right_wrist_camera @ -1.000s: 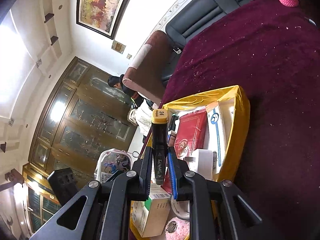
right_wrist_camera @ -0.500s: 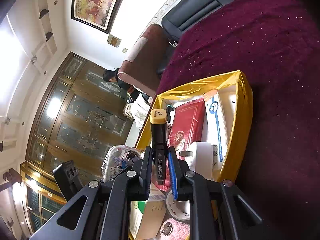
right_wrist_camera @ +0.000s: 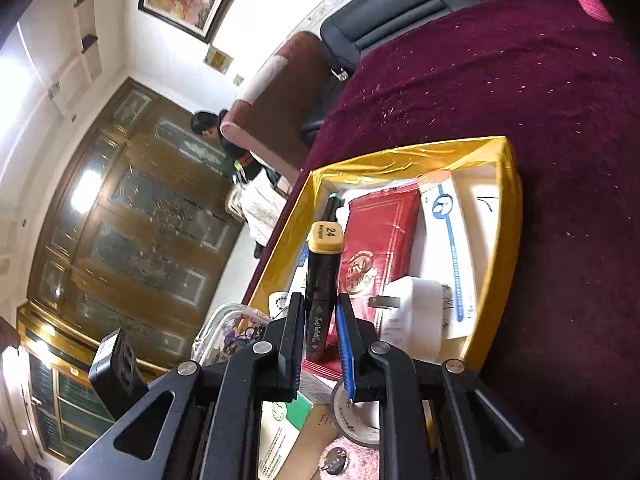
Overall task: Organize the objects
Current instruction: 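Carry the pouch and the marker over the tray with both tools, then open the left tool to drop the pouch while the right tool releases the marker into the tray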
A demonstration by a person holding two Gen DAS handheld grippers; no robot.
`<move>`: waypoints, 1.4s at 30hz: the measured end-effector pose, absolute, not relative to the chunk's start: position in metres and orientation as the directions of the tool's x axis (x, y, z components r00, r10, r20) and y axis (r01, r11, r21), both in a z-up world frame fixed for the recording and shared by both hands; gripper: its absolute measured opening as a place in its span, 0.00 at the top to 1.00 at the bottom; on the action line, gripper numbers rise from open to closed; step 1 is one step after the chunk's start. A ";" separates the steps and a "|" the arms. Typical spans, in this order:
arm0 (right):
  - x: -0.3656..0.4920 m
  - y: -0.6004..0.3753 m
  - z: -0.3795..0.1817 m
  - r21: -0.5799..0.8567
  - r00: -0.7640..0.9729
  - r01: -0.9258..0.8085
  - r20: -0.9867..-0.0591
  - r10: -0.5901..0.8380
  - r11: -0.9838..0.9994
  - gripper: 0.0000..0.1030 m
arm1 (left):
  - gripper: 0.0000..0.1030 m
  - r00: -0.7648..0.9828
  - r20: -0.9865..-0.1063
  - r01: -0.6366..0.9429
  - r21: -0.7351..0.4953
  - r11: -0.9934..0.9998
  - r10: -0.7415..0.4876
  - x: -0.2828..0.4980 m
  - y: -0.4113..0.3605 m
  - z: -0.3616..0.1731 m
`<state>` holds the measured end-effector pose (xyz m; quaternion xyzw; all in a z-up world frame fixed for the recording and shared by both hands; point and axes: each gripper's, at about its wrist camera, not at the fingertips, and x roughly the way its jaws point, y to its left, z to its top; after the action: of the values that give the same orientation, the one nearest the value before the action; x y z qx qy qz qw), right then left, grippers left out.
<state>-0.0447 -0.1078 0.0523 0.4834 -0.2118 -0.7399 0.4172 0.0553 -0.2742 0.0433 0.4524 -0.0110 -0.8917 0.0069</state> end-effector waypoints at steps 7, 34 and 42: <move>-0.050 -0.139 0.049 0.653 -0.166 0.434 -0.619 -0.768 -0.620 0.81 | 0.64 -0.597 -0.803 0.007 0.000 -1.000 -0.005 0.076 -0.279 0.041; -0.022 -0.160 0.089 0.509 -0.240 0.496 -0.699 -0.674 -0.704 0.30 | 0.14 -0.752 -0.657 0.128 -0.068 -0.989 -0.052 0.125 -0.269 0.090; 0.028 -0.124 0.120 0.419 -0.398 0.517 -0.654 -0.643 -0.746 0.17 | 0.10 -0.768 -0.623 0.193 -0.001 -0.981 -0.151 0.133 -0.259 0.105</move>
<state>0.0283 -0.1241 0.1204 0.4237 -0.0741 -0.8329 0.3483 0.1328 -0.2591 0.1045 0.3282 0.0323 -0.9396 0.0916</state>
